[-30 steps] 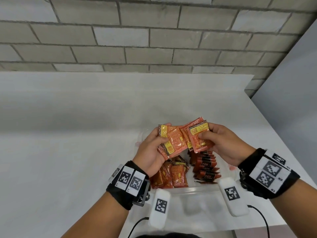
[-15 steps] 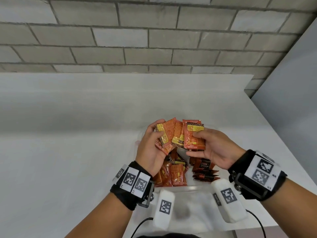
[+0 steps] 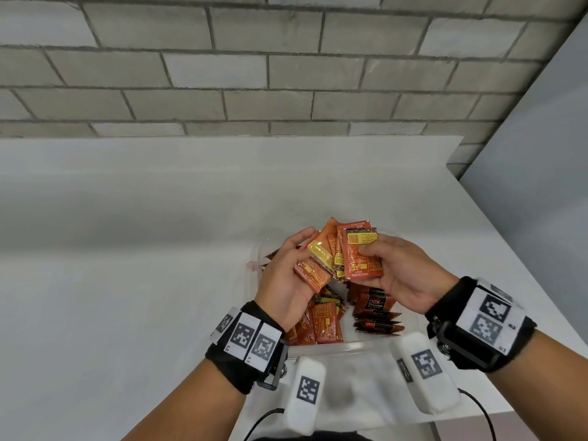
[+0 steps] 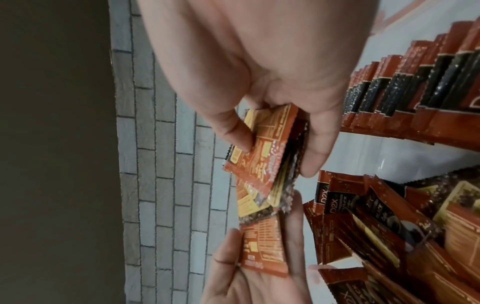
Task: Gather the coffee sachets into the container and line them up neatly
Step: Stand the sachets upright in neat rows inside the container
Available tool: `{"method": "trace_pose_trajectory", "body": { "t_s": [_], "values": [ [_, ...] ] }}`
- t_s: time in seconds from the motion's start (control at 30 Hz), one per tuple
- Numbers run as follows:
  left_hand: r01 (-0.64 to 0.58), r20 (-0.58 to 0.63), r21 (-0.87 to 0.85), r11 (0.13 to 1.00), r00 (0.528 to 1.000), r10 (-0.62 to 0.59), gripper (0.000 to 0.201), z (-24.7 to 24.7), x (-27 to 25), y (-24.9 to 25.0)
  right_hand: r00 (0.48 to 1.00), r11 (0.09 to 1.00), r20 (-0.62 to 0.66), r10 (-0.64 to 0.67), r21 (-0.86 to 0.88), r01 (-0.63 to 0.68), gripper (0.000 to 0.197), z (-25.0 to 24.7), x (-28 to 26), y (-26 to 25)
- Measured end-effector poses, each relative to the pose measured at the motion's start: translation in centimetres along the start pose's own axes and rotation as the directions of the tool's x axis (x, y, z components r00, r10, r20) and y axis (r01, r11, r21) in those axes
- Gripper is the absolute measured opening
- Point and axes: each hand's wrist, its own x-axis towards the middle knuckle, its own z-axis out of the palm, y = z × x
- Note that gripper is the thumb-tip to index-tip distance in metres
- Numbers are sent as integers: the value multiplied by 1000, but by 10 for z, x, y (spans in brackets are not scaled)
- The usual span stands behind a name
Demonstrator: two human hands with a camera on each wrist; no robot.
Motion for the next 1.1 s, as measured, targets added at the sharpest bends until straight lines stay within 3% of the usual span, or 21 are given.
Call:
{"method": "trace_pose_trajectory", "body": {
  "t_s": [0.3,0.63,0.7,0.77,0.83,0.9,0.97,1.03,1.1],
  "values": [
    [-114,-17,41,993,993,115,33,3,-1,7,999,1000,48,17,18,-18,29,3,-5,-2],
    [-116,12,209,971,993,116,24,2,-6,2,997,998,49,-51,-21,52,31,10,-6,-3],
    [-66,7,245,967,998,66,38,1,-6,3,995,995,59,-83,-47,86,31,10,-7,0],
    [20,54,240,971,998,-34,67,1,-8,4,989,991,101,-108,-64,115,31,13,-8,3],
    [100,120,239,966,984,-131,71,6,-12,2,976,975,166,-141,-145,166,29,19,-11,8],
    [146,102,205,968,980,-169,56,10,-11,-1,951,894,230,-208,-350,280,26,24,-13,12],
    [142,88,150,978,984,-156,41,12,-10,-3,923,658,264,-279,-648,384,26,22,-11,13],
    [141,95,99,985,984,-150,27,11,-9,-3,924,395,231,-304,-852,343,49,18,-12,9],
    [166,99,57,984,980,-171,25,9,-8,-2,894,326,257,-367,-864,382,75,17,-18,4]
  ]
}}
